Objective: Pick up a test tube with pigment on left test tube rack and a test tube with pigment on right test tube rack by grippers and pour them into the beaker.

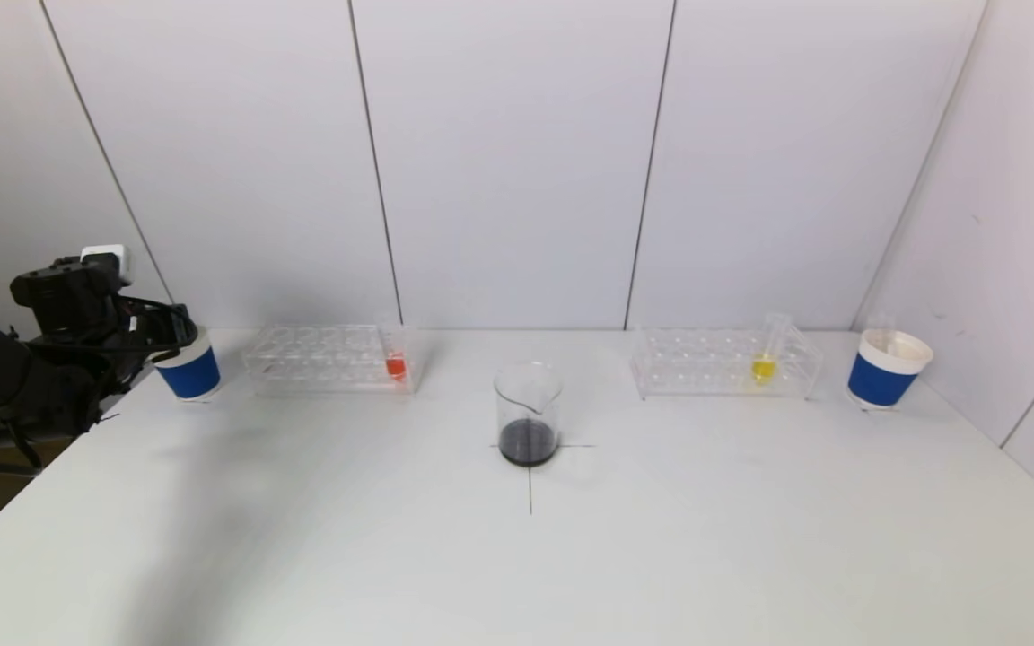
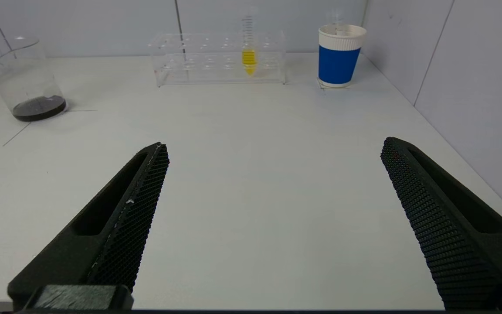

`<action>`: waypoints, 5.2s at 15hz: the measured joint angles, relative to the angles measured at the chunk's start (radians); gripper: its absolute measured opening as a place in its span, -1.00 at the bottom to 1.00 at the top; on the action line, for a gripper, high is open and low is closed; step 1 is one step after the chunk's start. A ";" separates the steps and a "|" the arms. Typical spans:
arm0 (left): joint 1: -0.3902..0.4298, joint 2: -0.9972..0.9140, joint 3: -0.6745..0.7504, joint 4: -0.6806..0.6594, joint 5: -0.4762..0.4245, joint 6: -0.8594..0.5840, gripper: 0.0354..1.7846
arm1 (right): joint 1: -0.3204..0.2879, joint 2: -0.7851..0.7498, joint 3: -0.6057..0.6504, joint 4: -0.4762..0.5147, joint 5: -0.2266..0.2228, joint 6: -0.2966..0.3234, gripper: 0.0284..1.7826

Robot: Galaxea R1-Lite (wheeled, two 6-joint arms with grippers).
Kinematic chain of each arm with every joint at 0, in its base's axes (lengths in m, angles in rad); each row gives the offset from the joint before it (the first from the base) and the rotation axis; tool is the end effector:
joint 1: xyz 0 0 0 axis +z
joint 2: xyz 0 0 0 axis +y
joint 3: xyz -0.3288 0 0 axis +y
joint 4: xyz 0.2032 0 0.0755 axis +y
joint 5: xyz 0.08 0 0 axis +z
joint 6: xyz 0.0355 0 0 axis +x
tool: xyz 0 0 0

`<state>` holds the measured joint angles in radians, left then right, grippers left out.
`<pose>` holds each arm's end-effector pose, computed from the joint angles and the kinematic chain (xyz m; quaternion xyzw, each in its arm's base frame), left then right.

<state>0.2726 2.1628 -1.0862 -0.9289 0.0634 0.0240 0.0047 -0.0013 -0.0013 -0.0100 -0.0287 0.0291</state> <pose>0.4429 0.1261 0.1128 0.0041 0.0754 0.1659 0.9833 -0.0103 -0.0011 0.0771 0.0147 -0.0065 -0.0119 0.9998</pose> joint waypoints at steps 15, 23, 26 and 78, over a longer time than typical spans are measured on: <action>0.003 0.000 -0.003 0.001 -0.001 0.000 0.43 | 0.000 0.000 0.000 0.000 0.000 0.000 0.99; 0.003 -0.007 -0.003 0.000 -0.001 -0.001 0.98 | 0.000 0.000 0.000 0.000 0.000 0.000 0.99; 0.003 -0.010 -0.003 0.000 -0.001 -0.002 0.98 | 0.000 0.000 0.000 0.000 0.000 0.000 0.99; -0.266 -2.165 1.054 1.001 -0.100 0.053 0.98 | 0.000 0.000 0.000 0.000 0.000 0.000 0.99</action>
<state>0.0070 -0.0019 -0.0321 0.0721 -0.0370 0.0768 0.0047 -0.0013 -0.0013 -0.0100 -0.0291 0.0287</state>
